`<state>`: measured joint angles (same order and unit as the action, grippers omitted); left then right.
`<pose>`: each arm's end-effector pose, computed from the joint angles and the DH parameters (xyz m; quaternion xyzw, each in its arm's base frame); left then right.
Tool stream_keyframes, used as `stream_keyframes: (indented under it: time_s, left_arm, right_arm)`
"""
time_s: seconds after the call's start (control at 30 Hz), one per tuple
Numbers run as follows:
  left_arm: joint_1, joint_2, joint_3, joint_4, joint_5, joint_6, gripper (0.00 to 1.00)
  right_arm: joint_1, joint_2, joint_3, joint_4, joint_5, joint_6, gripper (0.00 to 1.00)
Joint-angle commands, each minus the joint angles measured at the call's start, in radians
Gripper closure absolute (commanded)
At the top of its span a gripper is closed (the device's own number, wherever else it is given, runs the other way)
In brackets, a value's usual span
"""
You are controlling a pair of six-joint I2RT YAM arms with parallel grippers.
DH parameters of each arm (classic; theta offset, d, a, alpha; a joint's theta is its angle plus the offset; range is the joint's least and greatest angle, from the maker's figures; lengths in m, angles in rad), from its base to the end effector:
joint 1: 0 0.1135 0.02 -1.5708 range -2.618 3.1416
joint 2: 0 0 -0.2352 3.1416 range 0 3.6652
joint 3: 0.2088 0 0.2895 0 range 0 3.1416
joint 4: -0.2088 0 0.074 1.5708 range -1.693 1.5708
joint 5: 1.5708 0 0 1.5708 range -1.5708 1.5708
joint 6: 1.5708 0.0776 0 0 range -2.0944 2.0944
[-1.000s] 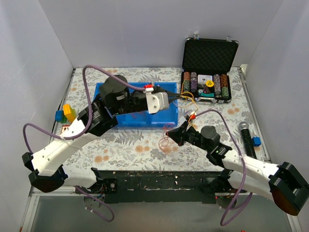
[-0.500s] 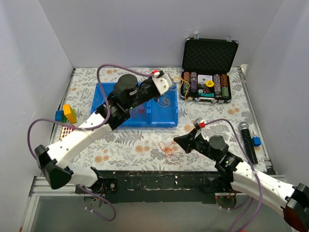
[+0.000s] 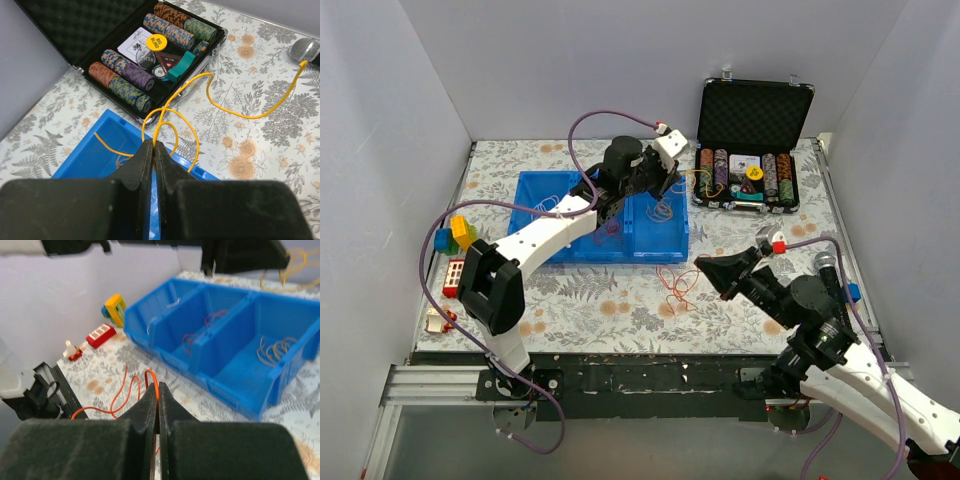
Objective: Untangle the cables
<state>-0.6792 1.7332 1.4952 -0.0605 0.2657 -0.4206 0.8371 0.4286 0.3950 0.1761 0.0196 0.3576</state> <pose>0.3682 -0.3235 0.2934 0.1808 0.7805 -0.3986 0.4464 0.1626 0.1781 0.2832 -0.1483 0.6380 0.4197 0.6284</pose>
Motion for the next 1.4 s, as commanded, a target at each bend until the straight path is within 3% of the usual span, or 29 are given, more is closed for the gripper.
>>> stream_keyframes:
  time_s: [0.0,0.27,0.47,0.53,0.63,0.8,0.9,1.1,1.13,1.23,1.37]
  left_arm:
    - [0.015,0.006,0.076,-0.024,0.046,-0.148,1.00]
    - [0.036,0.042,0.039,-0.073,-0.037,-0.290,0.99]
    - [0.040,0.046,0.022,-0.088,-0.112,-0.355,0.76]
    - [0.056,0.032,0.010,-0.084,-0.115,-0.401,0.60]
    - [0.085,0.011,0.011,-0.085,-0.095,-0.463,0.53]
    - [0.156,-0.032,0.065,-0.076,-0.054,-0.521,0.53]
    - [0.219,-0.055,0.099,-0.064,-0.019,-0.552,0.53]
    - [0.346,-0.178,0.088,-0.061,0.052,-0.520,0.39]
    - [0.362,-0.201,0.083,-0.067,0.052,-0.503,0.35]
    - [0.418,-0.288,0.054,-0.094,0.021,-0.446,0.02]
    - [0.463,-0.382,0.008,-0.124,-0.055,-0.409,0.02]
  right_arm:
    - [0.005,0.010,0.145,-0.012,0.013,-0.063,0.99]
    - [0.005,0.027,0.300,-0.026,0.014,-0.137,0.99]
    - [0.005,0.048,0.360,-0.033,0.028,-0.177,0.99]
    - [0.007,0.062,0.373,-0.036,0.034,-0.181,0.99]
    - [0.003,0.088,0.392,-0.035,0.031,-0.189,0.99]
    - [0.005,0.165,0.441,-0.029,0.016,-0.210,0.99]
    - [0.003,0.249,0.494,-0.021,-0.003,-0.241,0.99]
    - [0.005,0.502,0.620,0.072,-0.044,-0.302,0.99]
    - [0.003,0.557,0.649,0.089,-0.055,-0.310,0.99]
    - [0.003,0.706,0.740,0.155,-0.086,-0.316,0.99]
    - [0.002,0.902,0.858,0.213,-0.096,-0.336,0.99]
